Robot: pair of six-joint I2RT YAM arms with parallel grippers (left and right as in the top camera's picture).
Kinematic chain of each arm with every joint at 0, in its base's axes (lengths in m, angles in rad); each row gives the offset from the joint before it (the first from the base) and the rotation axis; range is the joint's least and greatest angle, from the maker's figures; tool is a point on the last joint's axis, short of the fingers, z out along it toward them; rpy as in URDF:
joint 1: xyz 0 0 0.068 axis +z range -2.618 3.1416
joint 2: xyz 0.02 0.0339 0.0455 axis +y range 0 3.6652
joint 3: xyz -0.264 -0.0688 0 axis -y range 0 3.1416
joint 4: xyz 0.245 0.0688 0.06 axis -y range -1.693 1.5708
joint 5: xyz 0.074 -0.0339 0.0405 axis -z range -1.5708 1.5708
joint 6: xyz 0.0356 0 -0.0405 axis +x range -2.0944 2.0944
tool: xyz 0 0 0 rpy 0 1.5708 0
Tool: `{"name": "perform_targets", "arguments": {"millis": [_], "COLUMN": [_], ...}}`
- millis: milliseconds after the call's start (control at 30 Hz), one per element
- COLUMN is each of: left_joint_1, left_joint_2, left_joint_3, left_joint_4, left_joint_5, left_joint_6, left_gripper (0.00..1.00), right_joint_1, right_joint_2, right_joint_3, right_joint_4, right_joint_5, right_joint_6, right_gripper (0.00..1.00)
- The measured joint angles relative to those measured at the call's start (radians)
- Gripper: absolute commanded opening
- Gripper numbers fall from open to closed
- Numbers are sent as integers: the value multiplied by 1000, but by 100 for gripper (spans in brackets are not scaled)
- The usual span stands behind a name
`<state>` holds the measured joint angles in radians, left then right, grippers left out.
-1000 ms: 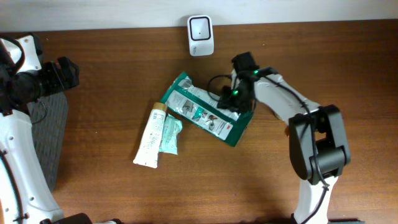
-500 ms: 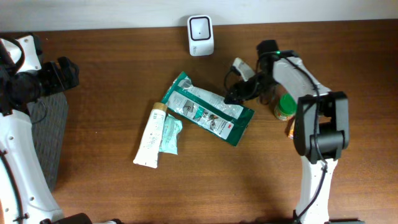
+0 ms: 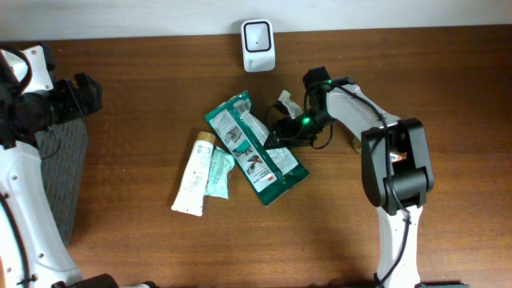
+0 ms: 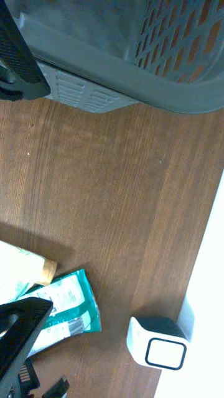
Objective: Scan the item barcode
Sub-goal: 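Reach right gripper to green packet and grasp its edge, then lift green packet with right gripper and hold it to the scanner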
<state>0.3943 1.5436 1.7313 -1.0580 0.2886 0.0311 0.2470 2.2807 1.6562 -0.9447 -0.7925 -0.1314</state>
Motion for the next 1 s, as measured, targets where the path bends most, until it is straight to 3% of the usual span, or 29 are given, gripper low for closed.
{"name": "perform_targets", "arguments": {"millis": [67,133,200,267,333,367,467,567,700,833,900,1000], "left_joint_1": [0,0,0,0,0,0,0,0,0,0,0,0], "left_joint_2": [0,0,0,0,0,0,0,0,0,0,0,0], "left_joint_3": [0,0,0,0,0,0,0,0,0,0,0,0], "left_joint_4": [0,0,-1,0,0,0,0,0,0,0,0,-1], "left_joint_5": [0,0,0,0,0,0,0,0,0,0,0,0], "left_joint_6": [0,0,0,0,0,0,0,0,0,0,0,0], "left_gripper": [99,99,99,99,99,99,99,99,99,99,99,99], "right_joint_1": [11,39,106,179,233,247,239,193,143,126,127,157], "right_joint_2": [0,0,-2,-2,-2,-2,-2,-17,-303,-507,-539,-475], "right_joint_3": [-12,-26,-45,-55,-60,-60,-61,-61,-75,-75,-74,113], "right_joint_4": [28,98,182,271,346,360,339,239,107,62,77,55], "right_joint_5": [-37,-60,-55,-13,25,37,40,40,50,51,126,538], "right_joint_6": [67,151,256,364,438,456,467,361,113,19,37,93], "right_gripper": [72,62,45,39,8,4,4,4,4,4,4,4]}}
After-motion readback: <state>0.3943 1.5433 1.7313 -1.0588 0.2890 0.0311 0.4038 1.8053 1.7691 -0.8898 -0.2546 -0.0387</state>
